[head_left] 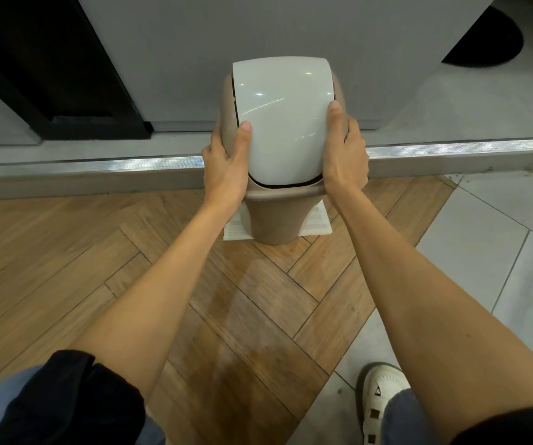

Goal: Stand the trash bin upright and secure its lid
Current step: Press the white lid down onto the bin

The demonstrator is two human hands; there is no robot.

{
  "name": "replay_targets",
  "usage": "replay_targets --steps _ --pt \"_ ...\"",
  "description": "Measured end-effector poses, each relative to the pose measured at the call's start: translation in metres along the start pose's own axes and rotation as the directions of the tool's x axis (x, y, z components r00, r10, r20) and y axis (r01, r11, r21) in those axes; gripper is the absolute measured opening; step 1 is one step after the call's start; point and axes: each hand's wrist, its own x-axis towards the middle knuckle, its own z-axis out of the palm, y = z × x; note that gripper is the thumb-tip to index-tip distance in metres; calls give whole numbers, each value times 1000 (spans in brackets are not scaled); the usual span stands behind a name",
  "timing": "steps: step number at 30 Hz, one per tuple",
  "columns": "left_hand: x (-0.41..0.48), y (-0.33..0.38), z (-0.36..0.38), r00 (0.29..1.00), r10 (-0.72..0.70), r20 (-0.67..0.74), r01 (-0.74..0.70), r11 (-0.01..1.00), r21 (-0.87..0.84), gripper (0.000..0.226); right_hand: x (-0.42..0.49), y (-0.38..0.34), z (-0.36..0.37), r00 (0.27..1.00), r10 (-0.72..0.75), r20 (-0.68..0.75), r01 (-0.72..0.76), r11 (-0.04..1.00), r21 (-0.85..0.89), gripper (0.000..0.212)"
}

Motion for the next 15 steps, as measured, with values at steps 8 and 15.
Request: replay_targets --steps 8,15 --pt "0 7 -8 994 -37 104 29 997 71 97 1 0 -2 1000 4 31 -4 1000 7 74" --pt "-11 40 -18 964 -207 164 143 931 334 89 -2 -20 -22 977 102 189 -92 994 -58 77"
